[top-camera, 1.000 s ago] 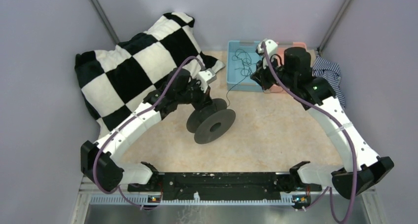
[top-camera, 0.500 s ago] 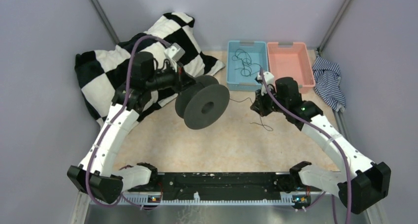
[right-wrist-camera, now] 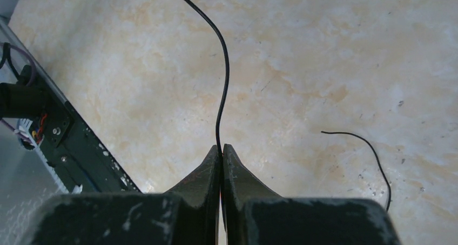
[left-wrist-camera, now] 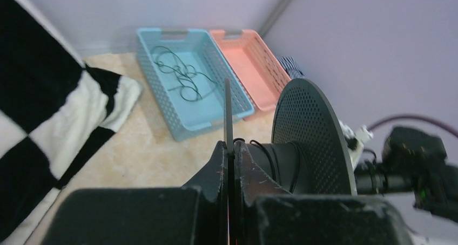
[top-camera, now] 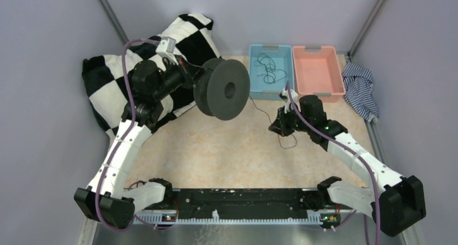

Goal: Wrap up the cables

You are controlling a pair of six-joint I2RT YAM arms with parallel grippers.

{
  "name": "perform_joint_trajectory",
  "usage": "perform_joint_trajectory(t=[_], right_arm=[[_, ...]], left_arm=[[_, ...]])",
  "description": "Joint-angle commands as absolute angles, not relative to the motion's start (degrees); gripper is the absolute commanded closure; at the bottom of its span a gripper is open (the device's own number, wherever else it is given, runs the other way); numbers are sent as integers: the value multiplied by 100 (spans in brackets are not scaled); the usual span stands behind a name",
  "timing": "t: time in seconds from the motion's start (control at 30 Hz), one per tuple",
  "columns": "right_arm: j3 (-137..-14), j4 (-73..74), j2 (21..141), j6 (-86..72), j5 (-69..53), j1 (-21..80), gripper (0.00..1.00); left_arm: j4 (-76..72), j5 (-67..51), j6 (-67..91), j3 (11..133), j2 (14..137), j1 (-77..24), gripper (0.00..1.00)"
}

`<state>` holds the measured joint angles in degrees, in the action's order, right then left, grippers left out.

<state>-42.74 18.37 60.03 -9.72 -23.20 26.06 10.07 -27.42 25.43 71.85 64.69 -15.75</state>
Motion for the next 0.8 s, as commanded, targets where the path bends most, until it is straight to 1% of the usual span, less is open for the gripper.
perform_joint_trajectory(t=[0.0, 0.07, 0.17, 0.2, 0.33, 0.5, 0.63, 0.77], right_arm=[[-4100, 1351, 5677, -1350, -2896, 2600, 100], [-4045, 1468, 5592, -1377, -2960, 2699, 100], [-4097, 1865, 5501, -1351, -2946, 2898, 100], [-4130, 1993, 5483, -1359, -2979, 2999, 100], [-4218, 2222, 5424, -1512, -2962, 3422, 100], [-4322, 1613, 5657, -2197, -2717, 4073, 100], [-4518, 1204, 6153, -2362, -2241, 4839, 100], [-5165, 1200, 6926, -2198, -2115, 5359, 100]], left_arm=[[-527, -1092, 3586, 7099, 6155, -1521, 100], [-738, -700, 3567, 7048, 6165, -1521, 100], [-885, 295, 3549, 6874, 6151, -1521, 100], [-909, 460, 3499, 6863, 6169, -1521, 100], [-882, 668, 3596, 6828, 6234, -1529, 100], [-552, 1346, 3836, 6537, 6018, -1538, 100], [-456, 1457, 3756, 6388, 5949, -1562, 100], [-416, 1298, 3579, 6334, 6041, -1646, 100]])
